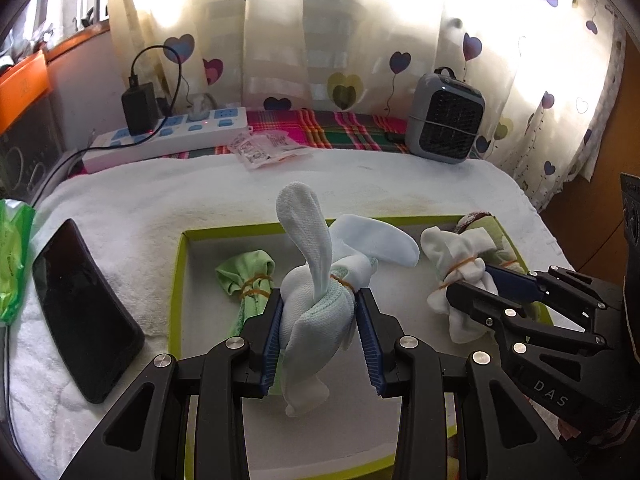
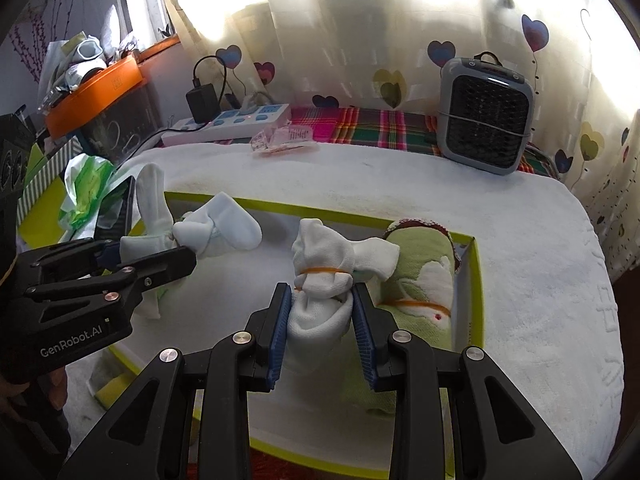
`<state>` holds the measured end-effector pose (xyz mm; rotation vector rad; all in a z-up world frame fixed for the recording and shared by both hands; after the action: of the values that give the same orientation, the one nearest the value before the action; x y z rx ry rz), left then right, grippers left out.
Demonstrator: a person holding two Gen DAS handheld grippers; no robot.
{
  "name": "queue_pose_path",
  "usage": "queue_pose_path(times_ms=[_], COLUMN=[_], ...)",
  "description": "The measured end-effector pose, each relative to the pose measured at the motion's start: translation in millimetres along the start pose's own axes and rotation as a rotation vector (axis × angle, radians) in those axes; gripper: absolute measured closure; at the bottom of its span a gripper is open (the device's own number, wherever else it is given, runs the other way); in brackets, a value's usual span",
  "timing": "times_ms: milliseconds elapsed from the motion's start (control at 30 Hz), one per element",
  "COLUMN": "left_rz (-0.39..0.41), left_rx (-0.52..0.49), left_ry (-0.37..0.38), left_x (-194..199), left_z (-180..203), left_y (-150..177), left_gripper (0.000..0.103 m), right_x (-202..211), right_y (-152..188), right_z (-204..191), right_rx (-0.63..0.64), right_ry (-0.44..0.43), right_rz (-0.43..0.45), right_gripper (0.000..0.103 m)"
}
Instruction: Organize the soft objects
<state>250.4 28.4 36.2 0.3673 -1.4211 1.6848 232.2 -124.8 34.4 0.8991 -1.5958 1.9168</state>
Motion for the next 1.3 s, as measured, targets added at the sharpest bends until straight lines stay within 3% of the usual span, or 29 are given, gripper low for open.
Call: queue_pose_path(times_ms=[933,1300], left_rz=[-0.013,-0.012], left_rx=[-0.007,-0.009], left_ry=[-0.056,-0.049], left_x=[-18,-19], left_z=[-6,-4], left_y=[-1,-2], left_gripper=[0.067,0.06], right_x=[-15,-14], right_y=[-5,-5], right_z=[-16,-13], right_rx=[0.12,0.097], right_ry=[0.149,0.13], right_rz=[0.053,0.048], right_gripper=[0.071,0.068])
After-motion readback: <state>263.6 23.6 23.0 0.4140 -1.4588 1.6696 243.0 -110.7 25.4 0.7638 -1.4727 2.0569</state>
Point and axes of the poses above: each gripper's, at about its wrist camera, not at the fingertips, and x roughly against the way its jaws point, z to its right, y to its underside, the point moved 1 cm from there along -x, roughly the way its jaws point, and after that the axes turned 14 degrees about y, right-handed, at the moved point
